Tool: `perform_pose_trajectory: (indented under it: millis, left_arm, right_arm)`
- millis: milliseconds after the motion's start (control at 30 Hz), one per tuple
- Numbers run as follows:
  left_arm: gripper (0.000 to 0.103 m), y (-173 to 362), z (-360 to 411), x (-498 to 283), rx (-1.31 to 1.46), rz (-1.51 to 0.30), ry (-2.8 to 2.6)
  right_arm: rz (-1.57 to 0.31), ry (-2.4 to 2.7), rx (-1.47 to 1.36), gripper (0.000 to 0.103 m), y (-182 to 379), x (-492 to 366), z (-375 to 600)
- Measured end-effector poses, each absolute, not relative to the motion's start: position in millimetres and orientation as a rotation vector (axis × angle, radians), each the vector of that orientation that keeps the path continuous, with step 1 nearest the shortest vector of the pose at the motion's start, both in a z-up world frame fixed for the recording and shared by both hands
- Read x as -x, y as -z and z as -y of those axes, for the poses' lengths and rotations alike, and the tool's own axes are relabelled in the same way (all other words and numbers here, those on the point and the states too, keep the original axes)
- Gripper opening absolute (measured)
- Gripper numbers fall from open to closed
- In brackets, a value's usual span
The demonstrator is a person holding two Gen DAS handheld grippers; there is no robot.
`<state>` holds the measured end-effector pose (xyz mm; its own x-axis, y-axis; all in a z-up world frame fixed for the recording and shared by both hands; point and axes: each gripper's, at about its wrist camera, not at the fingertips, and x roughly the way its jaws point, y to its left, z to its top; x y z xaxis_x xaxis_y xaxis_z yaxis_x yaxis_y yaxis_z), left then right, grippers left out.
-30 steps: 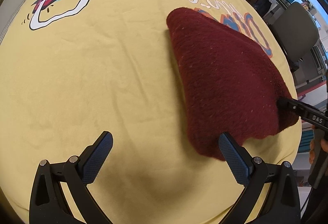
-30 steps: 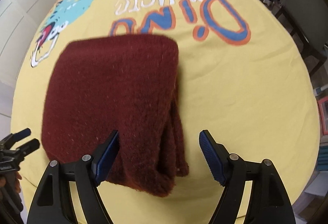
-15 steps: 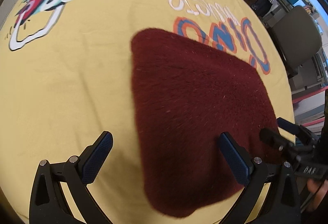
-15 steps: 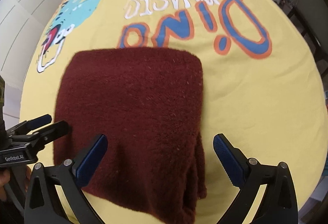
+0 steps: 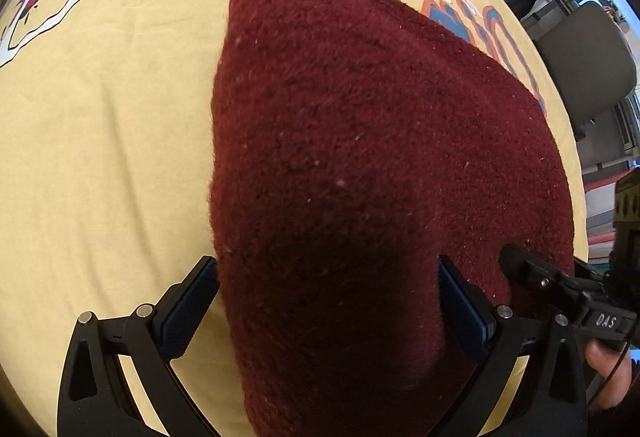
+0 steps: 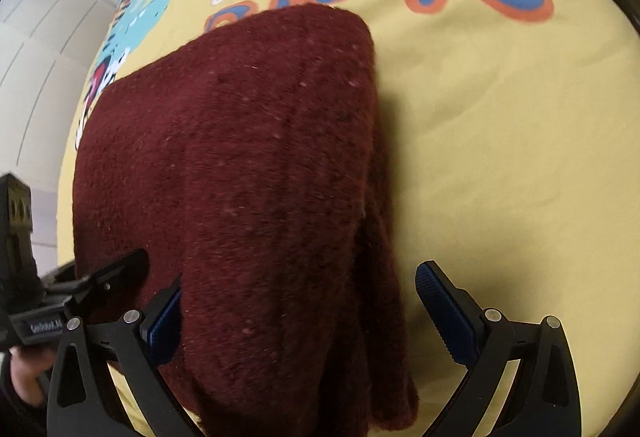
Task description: Fold small clothes
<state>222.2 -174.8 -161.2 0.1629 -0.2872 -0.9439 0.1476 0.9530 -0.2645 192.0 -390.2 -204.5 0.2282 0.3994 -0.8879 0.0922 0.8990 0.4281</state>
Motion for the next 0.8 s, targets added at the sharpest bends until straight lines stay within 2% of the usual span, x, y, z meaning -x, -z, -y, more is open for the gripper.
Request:
perform_pose_trajectory:
  millis: [67,133,200,267,333,400,500,567,800]
  left_arm:
    - [0.103,160,176,-220,0.105,-1.364,0.317]
    - [0.098,160,176,-218,0.098,-1.354,0.332]
    - [0.083,159,176,-218,0.125,-1.355,0.357]
    - [0.08,159,178,-218,0.119,-1.355,0.363]
    - [0.074,156,178,-217,0.106,-1.346,0.374]
    - [0.06,152,177,-215,0.112,-1.339,0.387]
    - [0.049,140,176,-213,0.104,-1.324,0.42]
    - [0.046,128,171,-212,0.123,-1.312,0.452]
    - [0.045,72,123,-201,0.098,-1.208,0.52]
  right_arm:
    - [-1.328,-0.221,-0.442,0.098,206,-189,389]
    - [-1.328,-0.237,-0.477,0.083,206,-187,389]
    - [-1.325,-0.255,-0.49,0.078,204,-187,388]
    - [-1.332,-0.268,-0.47,0.069,200,-187,385]
    - [-1.33,-0.287,-0.467,0.054,195,-186,384]
    - [-1.323,-0.288,-0.446,0.048,188,-185,380]
    - [-1.313,-0.278,-0.385,0.043,173,-183,374]
    - [-1.289,-0.28,-0.365,0.042,159,-181,373]
    - [-1.181,-0.335,-0.307,0.041,98,-170,341]
